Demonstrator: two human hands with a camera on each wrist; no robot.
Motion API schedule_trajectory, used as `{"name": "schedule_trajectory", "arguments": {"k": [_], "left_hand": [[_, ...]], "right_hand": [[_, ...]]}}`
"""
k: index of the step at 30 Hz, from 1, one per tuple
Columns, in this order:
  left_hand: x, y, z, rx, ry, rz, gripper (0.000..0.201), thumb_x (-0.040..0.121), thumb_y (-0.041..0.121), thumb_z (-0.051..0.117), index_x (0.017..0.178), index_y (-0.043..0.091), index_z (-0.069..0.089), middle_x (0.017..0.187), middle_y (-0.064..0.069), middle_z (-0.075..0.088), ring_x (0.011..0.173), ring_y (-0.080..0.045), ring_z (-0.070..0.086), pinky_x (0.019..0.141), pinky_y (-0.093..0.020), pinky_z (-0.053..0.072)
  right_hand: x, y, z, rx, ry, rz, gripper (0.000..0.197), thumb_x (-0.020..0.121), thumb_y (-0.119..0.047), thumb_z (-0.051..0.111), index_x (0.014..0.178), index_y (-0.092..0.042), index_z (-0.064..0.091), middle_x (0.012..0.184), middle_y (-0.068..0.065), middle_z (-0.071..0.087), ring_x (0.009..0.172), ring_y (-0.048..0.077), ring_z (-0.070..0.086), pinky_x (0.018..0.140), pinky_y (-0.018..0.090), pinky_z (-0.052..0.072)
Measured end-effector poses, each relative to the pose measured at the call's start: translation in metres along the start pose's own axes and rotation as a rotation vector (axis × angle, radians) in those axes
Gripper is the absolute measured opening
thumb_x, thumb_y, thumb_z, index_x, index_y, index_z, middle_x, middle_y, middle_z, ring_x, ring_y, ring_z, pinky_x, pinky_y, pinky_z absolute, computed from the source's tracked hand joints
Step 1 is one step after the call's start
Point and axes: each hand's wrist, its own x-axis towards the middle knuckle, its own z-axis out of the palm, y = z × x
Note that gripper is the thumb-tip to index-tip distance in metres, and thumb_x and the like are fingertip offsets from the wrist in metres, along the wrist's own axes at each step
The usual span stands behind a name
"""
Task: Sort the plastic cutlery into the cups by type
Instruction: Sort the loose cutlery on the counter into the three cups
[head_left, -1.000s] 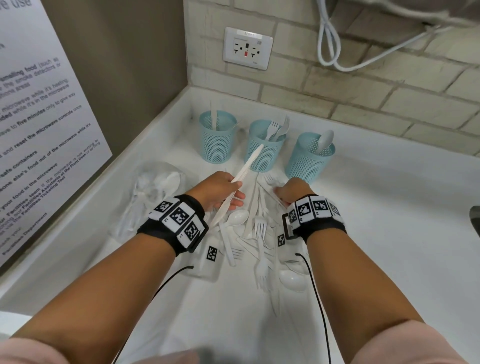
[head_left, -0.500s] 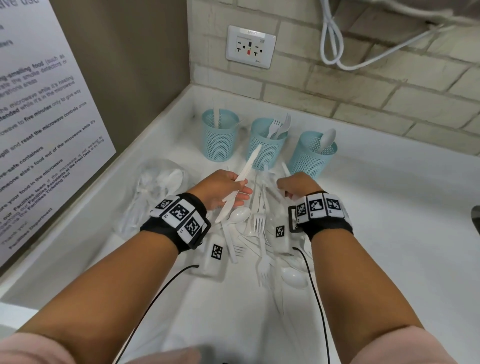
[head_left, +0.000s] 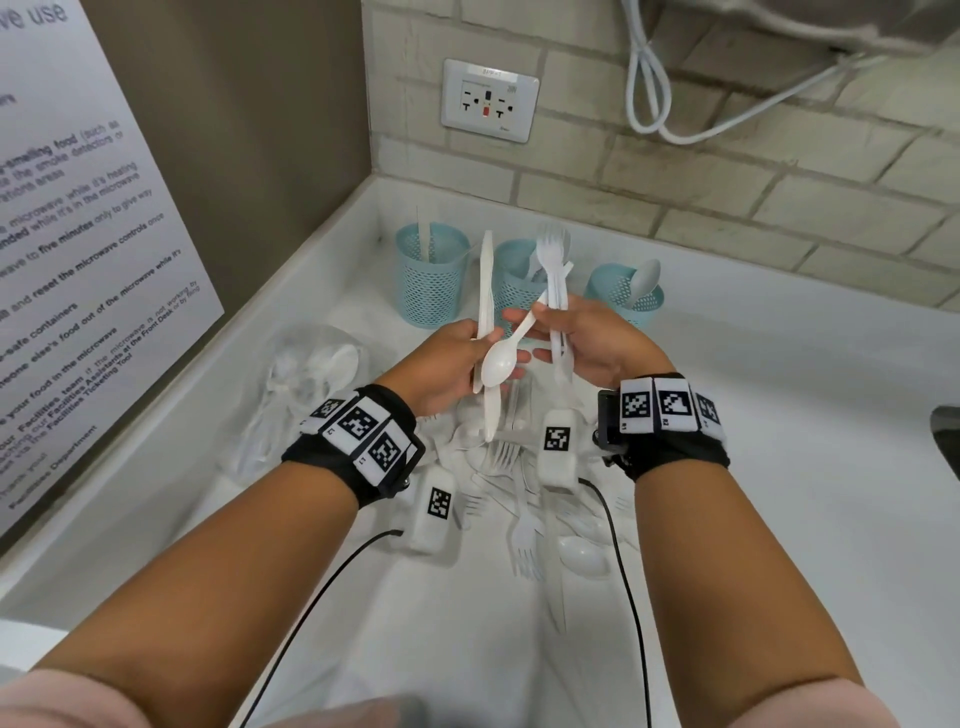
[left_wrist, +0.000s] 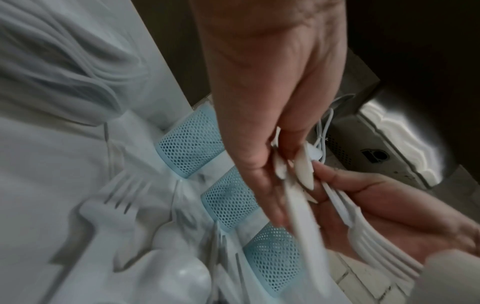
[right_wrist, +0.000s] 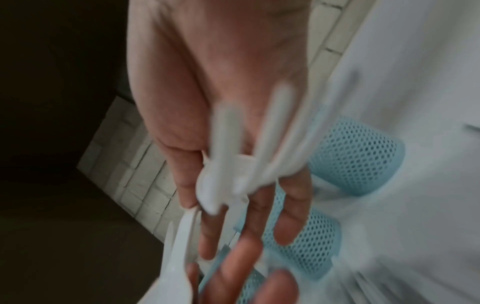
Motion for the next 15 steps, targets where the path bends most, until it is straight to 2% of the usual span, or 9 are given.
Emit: {"name": "schedule_trajectory", "arguments": {"k": [1,3,5,7,11,13,15], "left_hand": [[-0.001,0.001,0.0,-0.017,-0.026,-0.002,0.026,0.101,0.015,0.038,0.122,0.004,0.049,0.106,-0.017,0.066,0.085,-0.022,0.07,0.072,-0.033,0.059],[-0.003,0.002,0.0,-0.045,-0.059,-0.008,0.025,0.102,0.016,0.035,0.117,0.008,0.054,0.104,-0.016,0.068,0.088,-0.027,0.069,0.08,-0.041,0.056],[-0.004,0.002,-0.002,-0.077,-0.069,-0.027,0.027,0.102,0.017,0.034,0.117,0.008,0.054,0.102,-0.016,0.069,0.086,-0.028,0.07,0.079,-0.043,0.056],[-0.004,0.001,-0.003,-0.089,-0.056,-0.045,0.03,0.102,0.019,0.034,0.124,0.006,0.051,0.102,-0.016,0.068,0.085,-0.029,0.07,0.076,-0.044,0.057],[-0.005,-0.003,-0.002,-0.074,-0.074,-0.029,0.029,0.1,0.021,0.041,0.125,0.01,0.05,0.096,-0.011,0.069,0.081,-0.024,0.069,0.076,-0.04,0.058],[-0.004,-0.005,-0.002,-0.025,-0.083,-0.002,0.026,0.097,0.014,0.048,0.123,0.012,0.051,0.094,-0.008,0.068,0.077,-0.019,0.07,0.072,-0.034,0.06],[-0.003,-0.009,-0.003,0.02,-0.053,0.019,0.028,0.094,0.006,0.052,0.122,0.013,0.051,0.094,-0.006,0.067,0.074,-0.015,0.07,0.066,-0.029,0.059]], "right_hand": [[0.001,0.002,0.003,0.044,-0.024,0.018,0.02,0.099,-0.011,0.041,0.115,-0.003,0.049,0.101,0.008,0.065,0.088,0.019,0.063,0.077,0.033,0.052],[0.001,0.006,0.009,0.057,-0.086,0.064,0.022,0.099,-0.014,0.04,0.106,0.001,0.055,0.091,0.013,0.063,0.074,0.024,0.061,0.06,0.035,0.055],[0.001,0.012,0.014,0.08,-0.132,0.096,0.023,0.095,-0.019,0.045,0.095,-0.001,0.06,0.076,0.016,0.056,0.062,0.027,0.054,0.051,0.033,0.051],[0.002,0.017,0.017,0.094,-0.138,0.113,0.024,0.091,-0.022,0.049,0.092,-0.002,0.063,0.079,0.019,0.051,0.063,0.029,0.052,0.051,0.033,0.051],[0.001,0.02,0.023,0.051,-0.096,0.116,0.026,0.099,-0.019,0.043,0.113,0.0,0.054,0.088,0.019,0.059,0.064,0.025,0.061,0.054,0.035,0.052],[0.001,0.021,0.025,-0.007,-0.079,0.088,0.019,0.1,-0.018,0.042,0.102,-0.005,0.056,0.079,0.013,0.059,0.057,0.019,0.062,0.056,0.034,0.05],[0.0,0.021,0.028,-0.035,-0.067,0.072,0.019,0.1,-0.018,0.041,0.096,-0.009,0.057,0.081,0.013,0.06,0.063,0.021,0.063,0.058,0.036,0.053]]}}
